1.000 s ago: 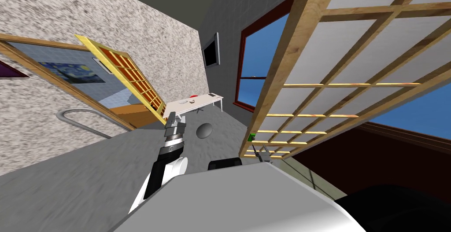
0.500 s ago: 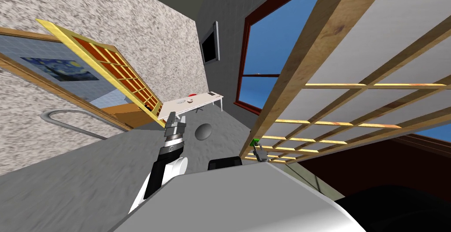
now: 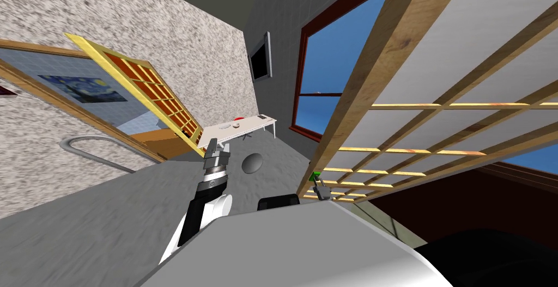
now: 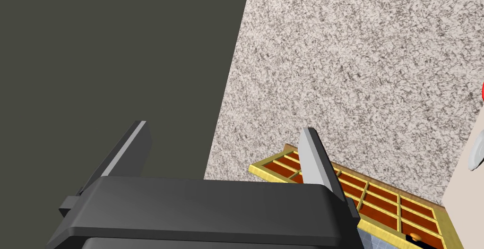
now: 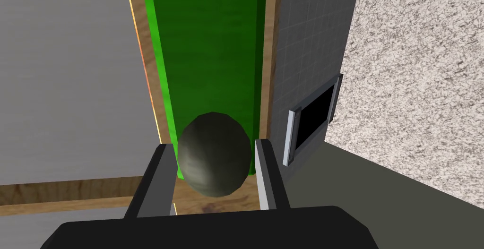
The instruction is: Push the door open
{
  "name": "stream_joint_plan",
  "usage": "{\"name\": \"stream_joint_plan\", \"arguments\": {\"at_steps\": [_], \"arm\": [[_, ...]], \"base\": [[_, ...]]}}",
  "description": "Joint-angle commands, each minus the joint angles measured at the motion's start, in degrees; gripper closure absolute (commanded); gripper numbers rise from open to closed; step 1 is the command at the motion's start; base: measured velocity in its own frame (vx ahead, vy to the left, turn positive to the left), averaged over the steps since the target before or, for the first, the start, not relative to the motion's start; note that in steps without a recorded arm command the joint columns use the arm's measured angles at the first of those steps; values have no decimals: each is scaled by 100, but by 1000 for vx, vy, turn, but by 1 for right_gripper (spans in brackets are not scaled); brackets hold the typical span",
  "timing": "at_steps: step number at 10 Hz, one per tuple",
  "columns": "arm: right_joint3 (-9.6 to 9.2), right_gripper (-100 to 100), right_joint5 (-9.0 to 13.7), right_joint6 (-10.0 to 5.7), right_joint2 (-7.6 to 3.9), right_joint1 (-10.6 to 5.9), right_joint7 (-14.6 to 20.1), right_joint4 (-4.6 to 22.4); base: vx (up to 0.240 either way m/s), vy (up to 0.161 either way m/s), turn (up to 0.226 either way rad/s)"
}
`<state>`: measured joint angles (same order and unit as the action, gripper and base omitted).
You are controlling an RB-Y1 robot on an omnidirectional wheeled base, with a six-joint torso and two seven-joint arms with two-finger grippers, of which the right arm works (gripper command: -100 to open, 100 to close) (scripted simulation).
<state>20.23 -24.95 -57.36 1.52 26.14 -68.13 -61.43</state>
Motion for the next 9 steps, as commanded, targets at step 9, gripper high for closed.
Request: {"name": "stream_joint_plan", "arguments": {"at_steps": [9], "arm": [[-6,100,472,59,-186,-199,1310,120]], "base": [[-3,-3,39]]}}
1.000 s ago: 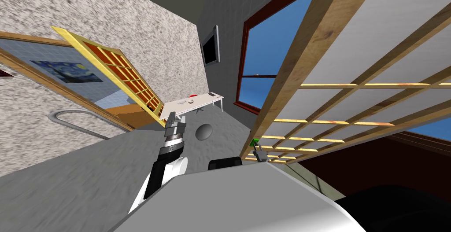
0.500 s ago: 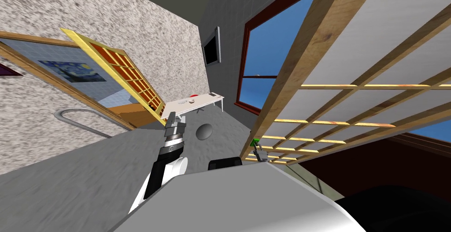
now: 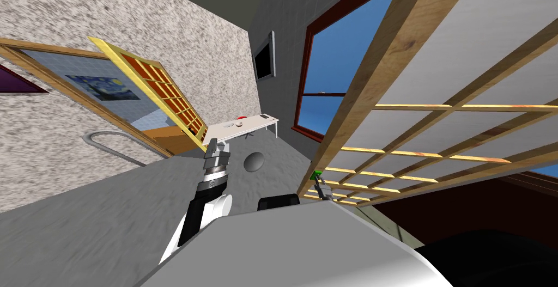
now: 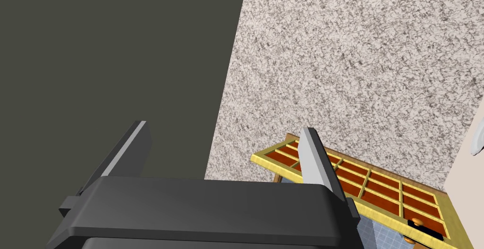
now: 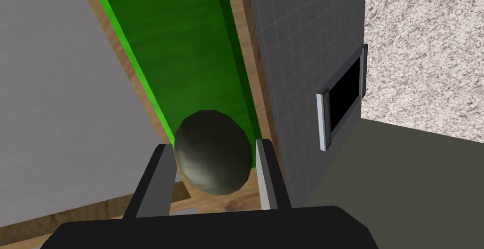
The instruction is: Push the door open
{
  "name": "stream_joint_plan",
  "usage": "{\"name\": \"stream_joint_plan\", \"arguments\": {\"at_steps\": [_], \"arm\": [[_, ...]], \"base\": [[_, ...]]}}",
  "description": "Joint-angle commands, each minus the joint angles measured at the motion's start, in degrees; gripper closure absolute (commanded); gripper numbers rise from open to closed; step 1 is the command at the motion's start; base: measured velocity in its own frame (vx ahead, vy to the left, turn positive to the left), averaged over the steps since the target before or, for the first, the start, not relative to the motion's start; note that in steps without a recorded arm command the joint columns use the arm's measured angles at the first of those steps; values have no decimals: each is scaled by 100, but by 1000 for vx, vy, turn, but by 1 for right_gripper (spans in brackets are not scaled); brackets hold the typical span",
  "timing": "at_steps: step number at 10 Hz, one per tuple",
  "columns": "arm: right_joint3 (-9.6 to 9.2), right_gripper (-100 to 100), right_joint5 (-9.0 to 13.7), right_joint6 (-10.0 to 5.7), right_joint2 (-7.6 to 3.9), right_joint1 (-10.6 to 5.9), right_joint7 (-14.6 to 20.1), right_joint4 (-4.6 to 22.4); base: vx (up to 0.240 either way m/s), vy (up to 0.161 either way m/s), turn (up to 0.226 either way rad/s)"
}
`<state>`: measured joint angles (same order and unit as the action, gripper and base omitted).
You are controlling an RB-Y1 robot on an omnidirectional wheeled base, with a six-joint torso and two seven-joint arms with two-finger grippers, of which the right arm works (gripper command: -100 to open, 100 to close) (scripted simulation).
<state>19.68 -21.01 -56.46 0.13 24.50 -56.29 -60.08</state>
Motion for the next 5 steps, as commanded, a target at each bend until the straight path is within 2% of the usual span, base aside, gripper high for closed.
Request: {"name": "stream_joint_plan", "arguments": {"at_steps": [1,4,5], "arm": [[49,100,78,-31,-48,-35,167,-16],[46,100,308,-2,-119,-132,684,43],[46,100,308,-2,-119,-132,771,43]], "base": [[-1,-6,22],[-2,-5,50],[-4,-11,22]]}}
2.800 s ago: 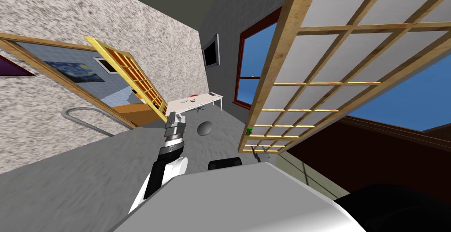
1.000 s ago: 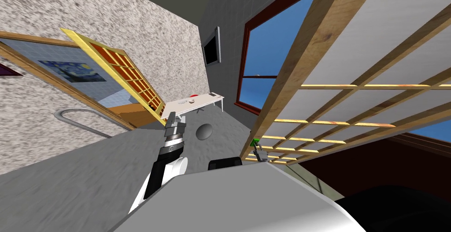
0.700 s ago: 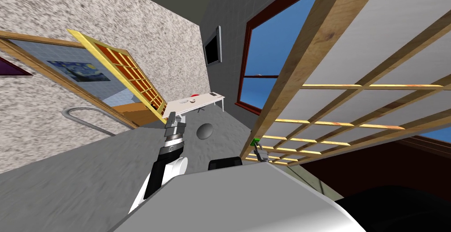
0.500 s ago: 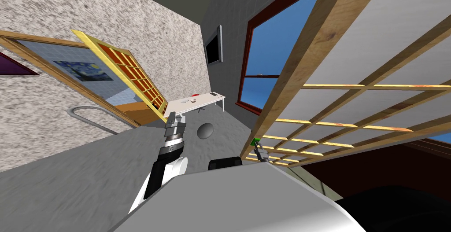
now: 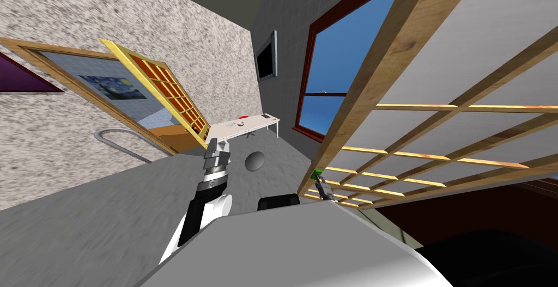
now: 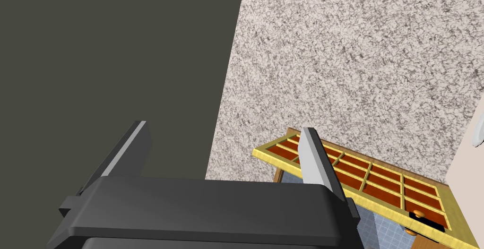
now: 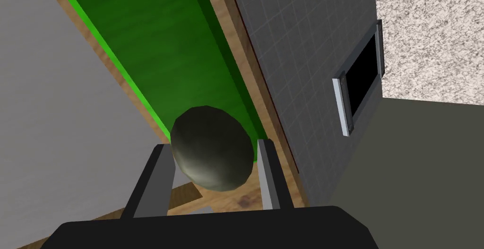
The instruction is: Push the door open
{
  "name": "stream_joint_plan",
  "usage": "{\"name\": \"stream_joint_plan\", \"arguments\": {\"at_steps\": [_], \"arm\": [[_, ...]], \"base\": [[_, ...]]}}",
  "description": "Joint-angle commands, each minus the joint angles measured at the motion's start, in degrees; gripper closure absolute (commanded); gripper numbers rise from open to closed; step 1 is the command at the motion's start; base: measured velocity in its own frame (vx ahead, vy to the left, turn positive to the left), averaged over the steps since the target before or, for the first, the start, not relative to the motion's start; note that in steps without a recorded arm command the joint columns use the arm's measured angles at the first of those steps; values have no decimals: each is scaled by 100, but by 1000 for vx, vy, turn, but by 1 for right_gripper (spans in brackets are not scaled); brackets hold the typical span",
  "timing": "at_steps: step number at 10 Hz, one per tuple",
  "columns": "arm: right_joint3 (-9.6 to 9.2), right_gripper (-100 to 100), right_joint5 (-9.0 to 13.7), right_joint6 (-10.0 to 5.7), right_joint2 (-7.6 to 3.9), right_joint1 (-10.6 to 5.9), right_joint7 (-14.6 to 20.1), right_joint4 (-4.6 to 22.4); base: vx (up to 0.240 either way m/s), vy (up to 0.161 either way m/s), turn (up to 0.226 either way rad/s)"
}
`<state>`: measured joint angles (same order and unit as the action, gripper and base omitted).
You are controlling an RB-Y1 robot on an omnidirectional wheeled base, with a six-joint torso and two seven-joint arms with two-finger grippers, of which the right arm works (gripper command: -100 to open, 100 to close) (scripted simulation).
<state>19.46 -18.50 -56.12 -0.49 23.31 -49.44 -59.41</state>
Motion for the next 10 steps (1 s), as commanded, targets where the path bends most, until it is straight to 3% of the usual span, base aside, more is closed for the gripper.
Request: {"name": "stream_joint_plan", "arguments": {"at_steps": [1,2,7,10], "arm": [[67,100,146,-25,-80,-50,286,-1],[67,100,146,-25,-80,-50,307,-1],[63,100,528,22,-171,-211,1129,95],[61,100,631,35,-192,-254,1445,122]], "base": [[-1,-7,44],[-1,-5,23],[-3,-8,51],[-1,-12,30]]}}
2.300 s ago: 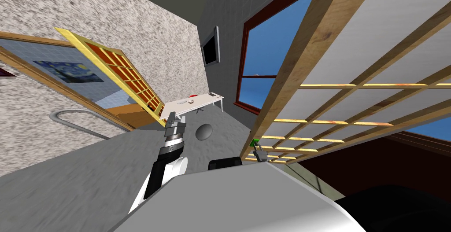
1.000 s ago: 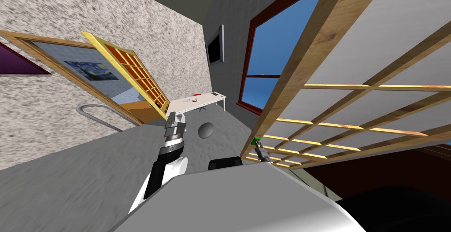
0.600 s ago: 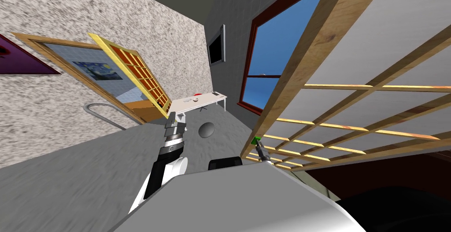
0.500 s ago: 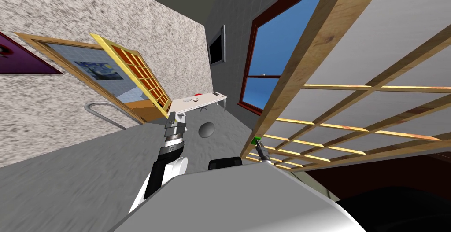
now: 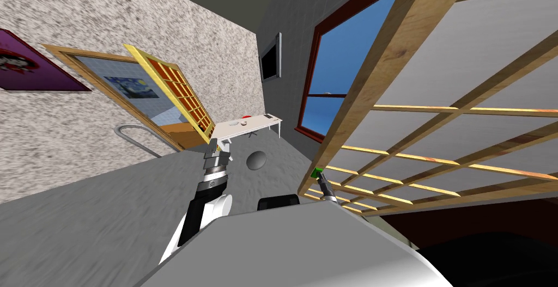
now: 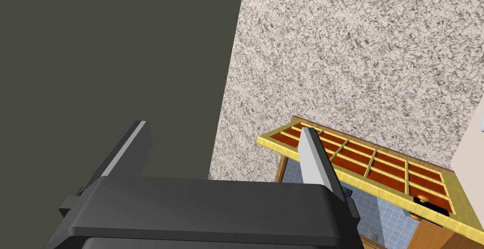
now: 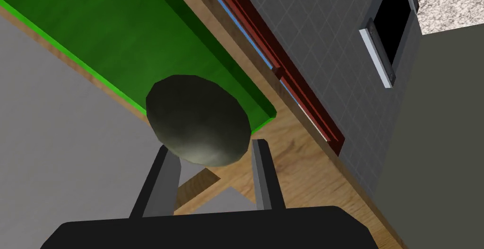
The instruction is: Push the door open
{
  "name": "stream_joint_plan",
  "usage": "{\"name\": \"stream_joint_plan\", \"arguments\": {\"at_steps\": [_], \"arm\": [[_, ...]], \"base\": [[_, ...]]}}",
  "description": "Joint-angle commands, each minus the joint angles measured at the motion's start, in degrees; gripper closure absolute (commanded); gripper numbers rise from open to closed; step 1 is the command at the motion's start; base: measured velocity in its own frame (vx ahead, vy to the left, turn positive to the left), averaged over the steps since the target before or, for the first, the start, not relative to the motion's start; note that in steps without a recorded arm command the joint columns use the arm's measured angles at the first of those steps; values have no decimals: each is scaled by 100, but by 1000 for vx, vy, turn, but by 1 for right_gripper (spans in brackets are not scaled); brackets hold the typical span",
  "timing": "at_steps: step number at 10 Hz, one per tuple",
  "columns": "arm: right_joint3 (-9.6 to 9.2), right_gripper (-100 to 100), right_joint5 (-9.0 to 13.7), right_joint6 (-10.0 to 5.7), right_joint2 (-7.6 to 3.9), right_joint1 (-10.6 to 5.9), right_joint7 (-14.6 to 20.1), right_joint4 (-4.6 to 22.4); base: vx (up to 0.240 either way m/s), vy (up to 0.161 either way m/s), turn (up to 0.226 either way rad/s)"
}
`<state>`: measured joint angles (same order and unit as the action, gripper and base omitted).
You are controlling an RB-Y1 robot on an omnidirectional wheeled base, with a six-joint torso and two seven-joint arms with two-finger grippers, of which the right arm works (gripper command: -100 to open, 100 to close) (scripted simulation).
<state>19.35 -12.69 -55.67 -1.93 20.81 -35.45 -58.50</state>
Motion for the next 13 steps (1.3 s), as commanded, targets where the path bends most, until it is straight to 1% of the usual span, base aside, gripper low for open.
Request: {"name": "stream_joint_plan", "arguments": {"at_steps": [1,2,3,4,6,10,11,13], "arm": [[72,100,155,4,-69,-48,280,57],[70,100,263,17,-89,-94,428,84],[70,100,263,17,-89,-94,515,84],[104,-100,190,-85,-105,-89,267,161],[172,-100,106,-139,-123,-20,17,170],[366,-100,-131,-293,-146,175,-635,194],[366,-100,-131,-293,-146,175,-696,194],[478,-100,-269,-382,-144,289,-1073,209]], "base": [[-6,-19,49],[-6,-19,69],[-4,-22,-13],[-8,14,-29],[1,51,-25],[-10,70,-36],[-12,60,-16],[-5,53,-30]]}}
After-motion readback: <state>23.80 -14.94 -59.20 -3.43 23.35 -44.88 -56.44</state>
